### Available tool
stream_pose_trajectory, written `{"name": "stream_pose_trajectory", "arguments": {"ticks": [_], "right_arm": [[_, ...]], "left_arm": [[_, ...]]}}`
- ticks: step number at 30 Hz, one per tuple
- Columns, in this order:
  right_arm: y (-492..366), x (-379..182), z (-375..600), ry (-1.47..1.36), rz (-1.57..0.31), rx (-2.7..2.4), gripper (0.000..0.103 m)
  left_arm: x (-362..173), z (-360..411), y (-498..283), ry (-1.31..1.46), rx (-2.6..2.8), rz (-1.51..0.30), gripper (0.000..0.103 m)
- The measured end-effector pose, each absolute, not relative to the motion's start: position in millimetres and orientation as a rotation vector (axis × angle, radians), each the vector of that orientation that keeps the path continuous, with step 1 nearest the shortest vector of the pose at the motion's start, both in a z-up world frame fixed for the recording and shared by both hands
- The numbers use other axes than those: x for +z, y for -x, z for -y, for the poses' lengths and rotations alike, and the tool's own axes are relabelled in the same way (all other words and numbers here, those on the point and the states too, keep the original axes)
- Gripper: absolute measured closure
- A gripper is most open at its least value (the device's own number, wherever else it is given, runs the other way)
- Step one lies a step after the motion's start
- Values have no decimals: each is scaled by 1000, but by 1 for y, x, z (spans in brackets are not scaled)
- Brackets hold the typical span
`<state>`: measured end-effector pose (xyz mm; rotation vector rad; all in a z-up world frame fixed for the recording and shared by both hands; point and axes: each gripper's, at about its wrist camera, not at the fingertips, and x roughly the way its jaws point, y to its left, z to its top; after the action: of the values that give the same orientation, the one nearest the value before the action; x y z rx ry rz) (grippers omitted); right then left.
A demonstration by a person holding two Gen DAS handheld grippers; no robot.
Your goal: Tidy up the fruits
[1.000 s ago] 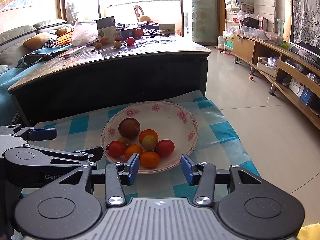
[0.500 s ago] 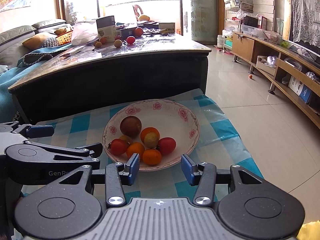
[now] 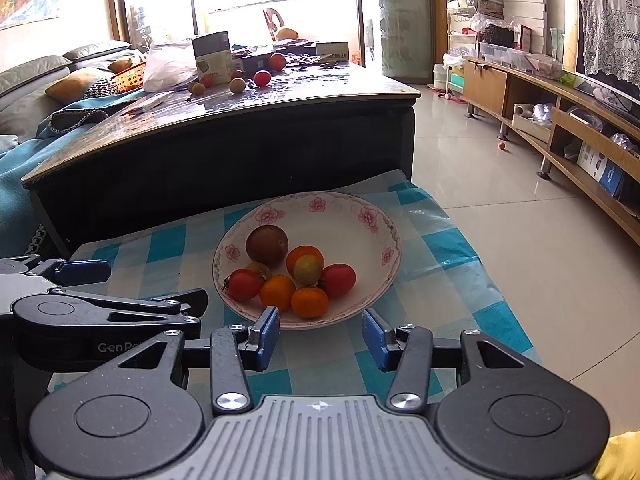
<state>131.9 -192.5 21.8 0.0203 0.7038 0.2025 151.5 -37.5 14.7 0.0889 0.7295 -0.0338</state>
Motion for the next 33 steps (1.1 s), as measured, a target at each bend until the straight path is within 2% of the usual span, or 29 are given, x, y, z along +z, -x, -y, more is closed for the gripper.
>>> {"name": "stream_pose_trajectory", "arguments": {"ticks": [16,22,33], "right_arm": [[-112,24,193,-39,-707,213,60],[-104,24,193,-32,-702,208,56],[-89,28,200,-57,-694,183,56]], "left_arm": [[16,35,-133,-66,-29,-730,0],[18,35,-122,-68,-27,-720,0],[26,37,-96,-87,-24,-700,0]]}}
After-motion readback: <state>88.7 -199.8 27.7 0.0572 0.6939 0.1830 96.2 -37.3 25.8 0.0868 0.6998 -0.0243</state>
